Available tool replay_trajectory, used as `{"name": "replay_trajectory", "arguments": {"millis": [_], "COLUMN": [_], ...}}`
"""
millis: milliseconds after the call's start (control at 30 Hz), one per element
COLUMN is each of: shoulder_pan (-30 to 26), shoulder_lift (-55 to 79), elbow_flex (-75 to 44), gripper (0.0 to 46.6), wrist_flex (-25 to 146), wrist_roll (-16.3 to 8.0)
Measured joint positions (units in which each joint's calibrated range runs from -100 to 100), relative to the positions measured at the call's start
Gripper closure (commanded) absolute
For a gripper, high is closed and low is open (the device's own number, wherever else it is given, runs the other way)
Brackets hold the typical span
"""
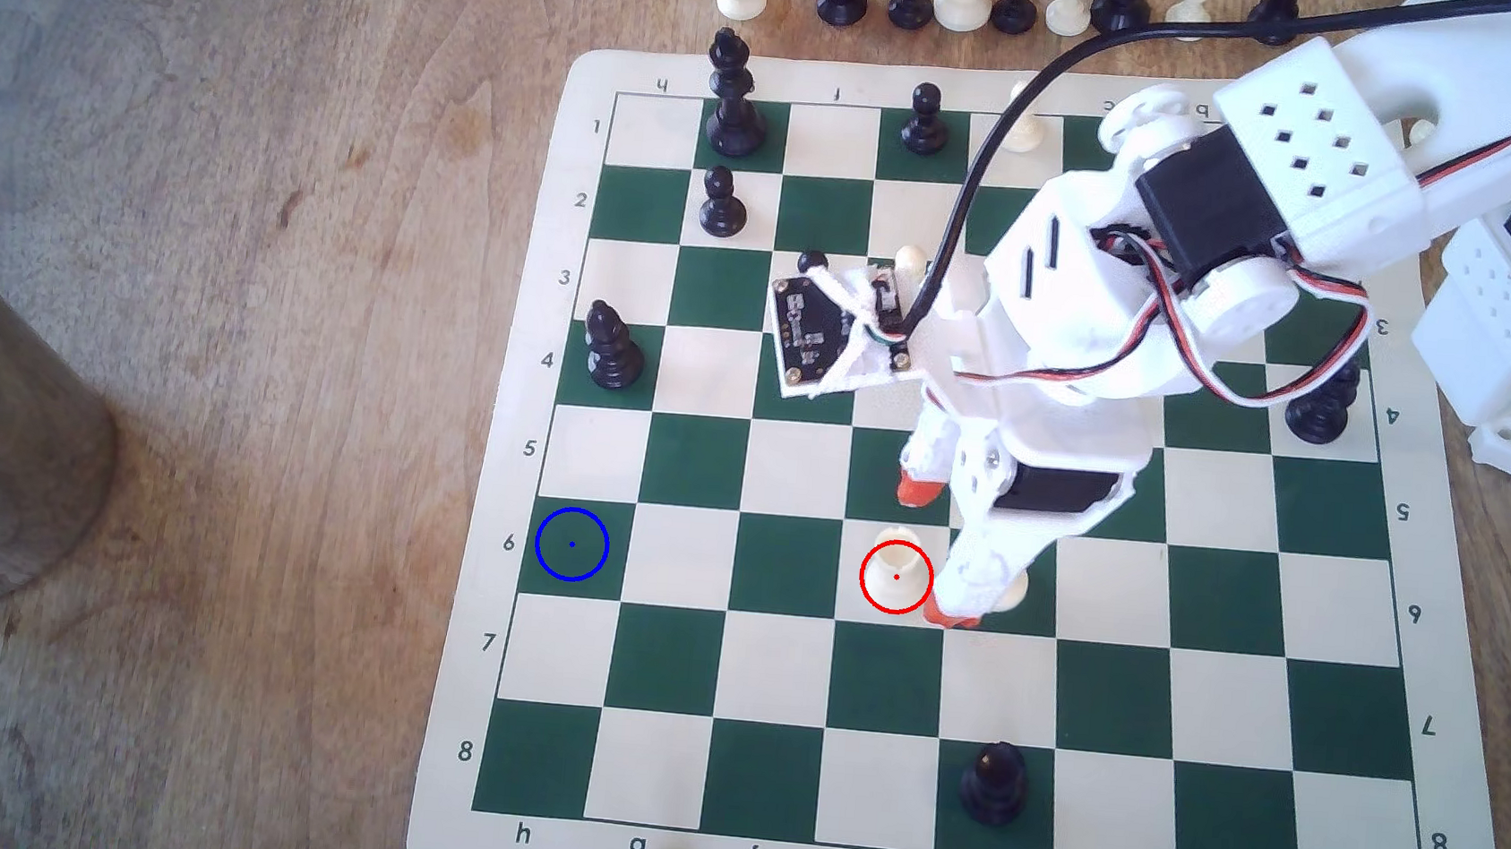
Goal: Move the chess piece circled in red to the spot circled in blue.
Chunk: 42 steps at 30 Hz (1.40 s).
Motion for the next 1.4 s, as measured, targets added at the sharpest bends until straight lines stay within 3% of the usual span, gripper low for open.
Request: {"name": "replay_trajectory", "arguments": {"millis": [400, 900, 1400], "shoulder_pan": [0.00, 0.00, -0.74], "shoulder_lift": [4.11, 5.95, 5.95], "elbow_flex": [-2.35, -3.25, -3.25], "gripper": [27.4, 37.2, 40.9], "wrist_flex": [-1.12, -2.47, -2.47], "wrist_roll": [0.00, -0.78, -1.51]}}
